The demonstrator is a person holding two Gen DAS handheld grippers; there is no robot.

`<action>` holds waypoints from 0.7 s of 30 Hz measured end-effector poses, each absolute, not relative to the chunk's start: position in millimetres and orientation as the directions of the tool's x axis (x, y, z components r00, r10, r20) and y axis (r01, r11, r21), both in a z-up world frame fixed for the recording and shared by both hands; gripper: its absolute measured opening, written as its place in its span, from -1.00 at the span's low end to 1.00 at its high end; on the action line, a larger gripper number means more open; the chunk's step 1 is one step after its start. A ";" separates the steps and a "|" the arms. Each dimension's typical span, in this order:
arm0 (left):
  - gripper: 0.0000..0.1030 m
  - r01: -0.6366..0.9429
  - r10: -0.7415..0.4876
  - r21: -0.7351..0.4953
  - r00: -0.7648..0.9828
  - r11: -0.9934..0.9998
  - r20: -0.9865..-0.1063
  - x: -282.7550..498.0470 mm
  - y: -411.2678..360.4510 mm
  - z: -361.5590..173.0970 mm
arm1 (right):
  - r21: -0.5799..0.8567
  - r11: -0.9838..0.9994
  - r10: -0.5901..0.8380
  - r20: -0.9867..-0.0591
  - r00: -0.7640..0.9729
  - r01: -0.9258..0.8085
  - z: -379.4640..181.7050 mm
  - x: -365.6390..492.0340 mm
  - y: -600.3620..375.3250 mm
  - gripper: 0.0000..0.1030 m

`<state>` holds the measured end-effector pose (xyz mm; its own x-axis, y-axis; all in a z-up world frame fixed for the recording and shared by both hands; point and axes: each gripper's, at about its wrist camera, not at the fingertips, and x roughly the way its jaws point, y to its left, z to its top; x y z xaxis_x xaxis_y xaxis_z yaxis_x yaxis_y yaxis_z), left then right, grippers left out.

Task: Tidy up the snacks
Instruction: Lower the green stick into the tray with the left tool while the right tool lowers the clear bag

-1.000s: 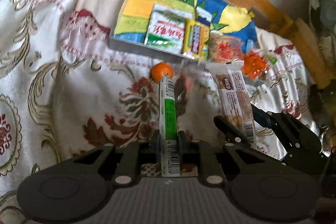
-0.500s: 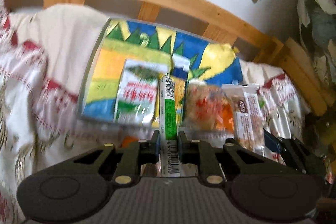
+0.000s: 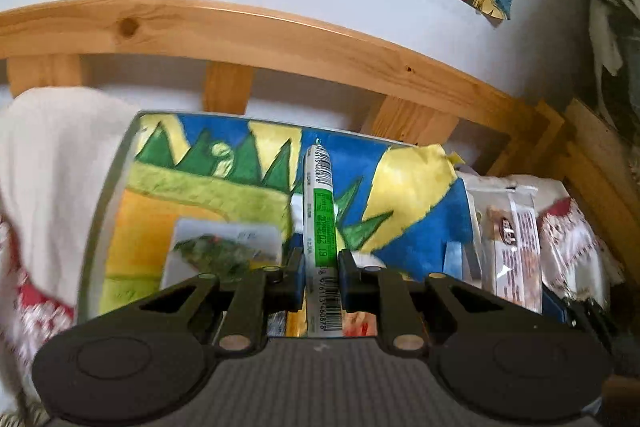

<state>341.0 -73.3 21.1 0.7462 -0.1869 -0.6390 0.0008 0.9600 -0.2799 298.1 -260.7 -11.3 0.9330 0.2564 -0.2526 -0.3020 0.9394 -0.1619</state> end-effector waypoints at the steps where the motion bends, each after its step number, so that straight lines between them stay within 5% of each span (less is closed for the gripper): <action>1: -0.65 0.003 -0.186 -0.276 0.744 0.961 -0.641 347.8 -75.7 19.7 | -0.149 0.942 0.257 -0.254 0.932 -0.301 -12.9 302.9 -263.1 -0.09; 21: -0.65 0.038 -0.182 -0.214 0.684 0.976 -0.707 391.4 -101.4 -22.8 | -0.102 0.943 0.265 -0.353 0.897 -0.318 -45.6 336.8 -265.8 -0.07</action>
<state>391.4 -101.4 -22.8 0.6838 -0.1816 -0.7067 0.0379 0.9761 -0.2141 336.8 -265.8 -45.6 0.8975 0.2645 -0.3530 -0.3179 0.9427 -0.1017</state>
